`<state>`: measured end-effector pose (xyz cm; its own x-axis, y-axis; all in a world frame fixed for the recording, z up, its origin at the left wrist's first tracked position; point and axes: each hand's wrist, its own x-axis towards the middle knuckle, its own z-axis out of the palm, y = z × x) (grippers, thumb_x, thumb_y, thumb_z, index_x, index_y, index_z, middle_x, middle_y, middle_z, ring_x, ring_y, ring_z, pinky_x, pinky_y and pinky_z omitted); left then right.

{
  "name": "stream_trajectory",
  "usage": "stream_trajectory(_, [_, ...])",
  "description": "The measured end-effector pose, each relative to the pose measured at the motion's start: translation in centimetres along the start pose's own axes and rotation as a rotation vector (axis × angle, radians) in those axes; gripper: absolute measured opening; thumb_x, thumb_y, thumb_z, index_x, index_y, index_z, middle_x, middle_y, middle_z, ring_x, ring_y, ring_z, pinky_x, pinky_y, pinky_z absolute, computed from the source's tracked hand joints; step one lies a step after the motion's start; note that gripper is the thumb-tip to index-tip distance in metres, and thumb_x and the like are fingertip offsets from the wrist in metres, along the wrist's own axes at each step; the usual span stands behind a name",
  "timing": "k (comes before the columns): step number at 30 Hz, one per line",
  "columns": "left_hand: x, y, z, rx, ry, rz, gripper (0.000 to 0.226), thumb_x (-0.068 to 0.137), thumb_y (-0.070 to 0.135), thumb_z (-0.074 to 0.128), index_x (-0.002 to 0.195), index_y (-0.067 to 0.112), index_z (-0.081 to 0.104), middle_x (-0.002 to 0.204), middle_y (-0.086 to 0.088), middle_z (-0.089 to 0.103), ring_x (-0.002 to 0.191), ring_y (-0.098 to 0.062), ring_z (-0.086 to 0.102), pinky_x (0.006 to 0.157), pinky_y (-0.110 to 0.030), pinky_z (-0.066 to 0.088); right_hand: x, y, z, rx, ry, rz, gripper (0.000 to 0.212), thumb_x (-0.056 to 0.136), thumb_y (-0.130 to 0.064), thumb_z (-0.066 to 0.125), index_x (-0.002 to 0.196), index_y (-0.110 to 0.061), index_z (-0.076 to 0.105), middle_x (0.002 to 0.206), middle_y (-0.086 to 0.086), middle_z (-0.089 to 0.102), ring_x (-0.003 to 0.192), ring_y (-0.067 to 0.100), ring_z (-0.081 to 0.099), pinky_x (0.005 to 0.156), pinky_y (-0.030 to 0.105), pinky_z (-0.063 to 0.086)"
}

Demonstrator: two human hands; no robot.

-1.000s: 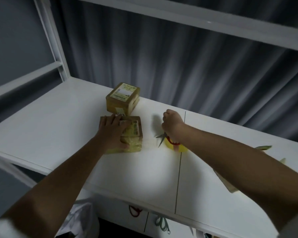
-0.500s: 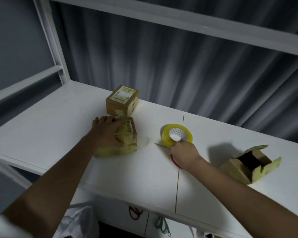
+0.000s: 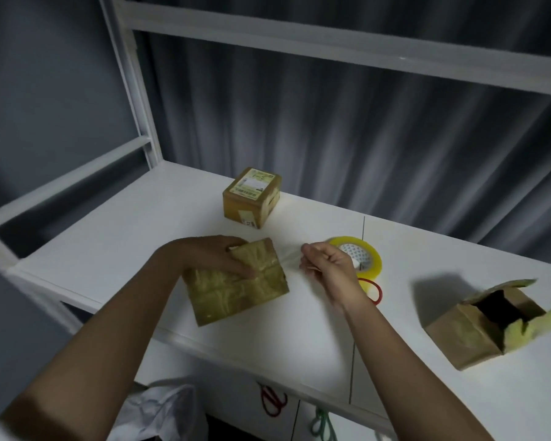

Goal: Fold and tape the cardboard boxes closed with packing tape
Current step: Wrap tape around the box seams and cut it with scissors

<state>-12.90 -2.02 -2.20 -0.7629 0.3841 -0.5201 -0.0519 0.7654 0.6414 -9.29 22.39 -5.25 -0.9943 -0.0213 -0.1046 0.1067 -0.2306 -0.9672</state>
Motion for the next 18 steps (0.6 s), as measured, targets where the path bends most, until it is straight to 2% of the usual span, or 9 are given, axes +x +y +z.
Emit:
stream_trajectory(2, [-0.1, -0.2, 0.0, -0.009, -0.053, -0.022, 0.095, 0.045, 0.071, 0.072, 0.131, 0.038, 0.046, 0.114, 0.01, 0.063, 0.099, -0.013, 0.064, 0.087, -0.035, 0.054, -0.1, 0.7, 0.0, -0.017, 0.021, 0.008, 0.009, 0.086, -0.006, 0.066, 0.077, -0.008, 0.067, 0.06, 0.002, 0.064, 0.052, 0.011, 0.056, 0.053, 0.02, 0.045])
stream_trajectory(4, [0.2, -0.4, 0.3, 0.013, -0.048, -0.056, 0.1, 0.045, 0.072, 0.071, 0.134, 0.038, 0.043, 0.12, 0.008, 0.06, 0.104, -0.014, 0.061, 0.09, -0.037, 0.053, -0.3, 1.6, -0.2, -0.088, 0.05, 0.03, 0.007, 0.086, -0.007, 0.066, 0.079, -0.008, 0.068, 0.061, 0.002, 0.066, 0.05, 0.01, 0.056, 0.053, 0.02, 0.044])
stream_trajectory(6, [0.4, -0.4, 0.5, 0.2, 0.077, -0.083, 0.102, 0.045, 0.078, 0.065, 0.137, 0.043, 0.037, 0.136, 0.005, 0.044, 0.121, -0.019, 0.045, 0.099, -0.04, 0.044, -0.3, 2.3, -0.4, -0.122, 0.068, 0.033, 0.005, 0.087, -0.009, 0.066, 0.084, -0.007, 0.07, 0.063, 0.002, 0.068, 0.049, 0.009, 0.055, 0.052, 0.019, 0.044])
stream_trajectory(8, [0.2, -0.1, 0.6, 0.407, 0.27, -0.017, 0.091, 0.059, 0.075, 0.059, 0.139, 0.046, 0.03, 0.141, 0.003, 0.031, 0.129, -0.022, 0.029, 0.104, -0.041, 0.034, 0.0, 2.5, -0.6, -0.133, 0.087, 0.022, 0.007, 0.089, -0.01, 0.064, 0.088, -0.008, 0.071, 0.065, 0.001, 0.069, 0.05, 0.008, 0.055, 0.052, 0.017, 0.044])
stream_trajectory(10, [-0.1, 0.4, 0.8, 0.574, 0.433, 0.145, 0.068, 0.081, 0.053, 0.058, 0.142, 0.04, 0.029, 0.142, 0.003, 0.035, 0.126, -0.022, 0.034, 0.102, -0.038, 0.035, 0.4, 2.4, -0.3, -0.157, 0.083, 0.005, 0.011, 0.092, -0.009, 0.059, 0.091, -0.006, 0.07, 0.065, -0.001, 0.069, 0.049, 0.006, 0.055, 0.052, 0.015, 0.044])
stream_trajectory(12, [0.1, 0.6, 1.6, 0.705, 0.496, 0.221, 0.059, 0.089, 0.036, 0.051, 0.143, 0.032, 0.029, 0.143, 0.002, 0.039, 0.126, -0.022, 0.04, 0.104, -0.039, 0.037, 1.0, 2.1, 0.2, -0.197, 0.083, -0.023, 0.014, 0.095, -0.007, 0.055, 0.093, -0.004, 0.069, 0.064, -0.002, 0.069, 0.048, 0.003, 0.055, 0.053, 0.013, 0.045])
stream_trajectory(15, [1.0, -0.4, 3.5, 0.543, 0.552, 0.168, 0.062, 0.082, 0.048, 0.023, 0.14, 0.029, 0.033, 0.143, 0.002, 0.037, 0.131, -0.021, 0.034, 0.11, -0.041, 0.024, 2.2, 1.3, 0.9, -0.247, 0.122, -0.047, 0.013, 0.094, -0.009, 0.058, 0.093, -0.003, 0.069, 0.068, 0.002, 0.068, 0.045, 0.001, 0.054, 0.051, 0.013, 0.044])
stream_trajectory(16, [1.6, -1.0, 3.9, 0.523, 0.628, 0.162, 0.063, 0.081, 0.051, 0.017, 0.137, 0.029, 0.037, 0.14, 0.003, 0.041, 0.127, -0.022, 0.037, 0.108, -0.041, 0.025, 2.6, 1.1, 1.0, -0.26, 0.129, -0.042, 0.013, 0.093, -0.008, 0.058, 0.092, -0.002, 0.069, 0.067, 0.003, 0.067, 0.044, 0.001, 0.053, 0.049, 0.012, 0.044])
stream_trajectory(18, [2.7, -1.9, 4.2, 0.599, 0.744, 0.14, 0.06, 0.084, 0.054, 0.019, 0.131, 0.027, 0.043, 0.131, 0.004, 0.05, 0.118, -0.022, 0.045, 0.1, -0.042, 0.032, 3.2, 1.5, 0.8, -0.277, 0.148, -0.006, 0.014, 0.093, -0.006, 0.058, 0.089, 0.001, 0.069, 0.059, 0.003, 0.065, 0.041, 0.002, 0.05, 0.045, 0.013, 0.042])
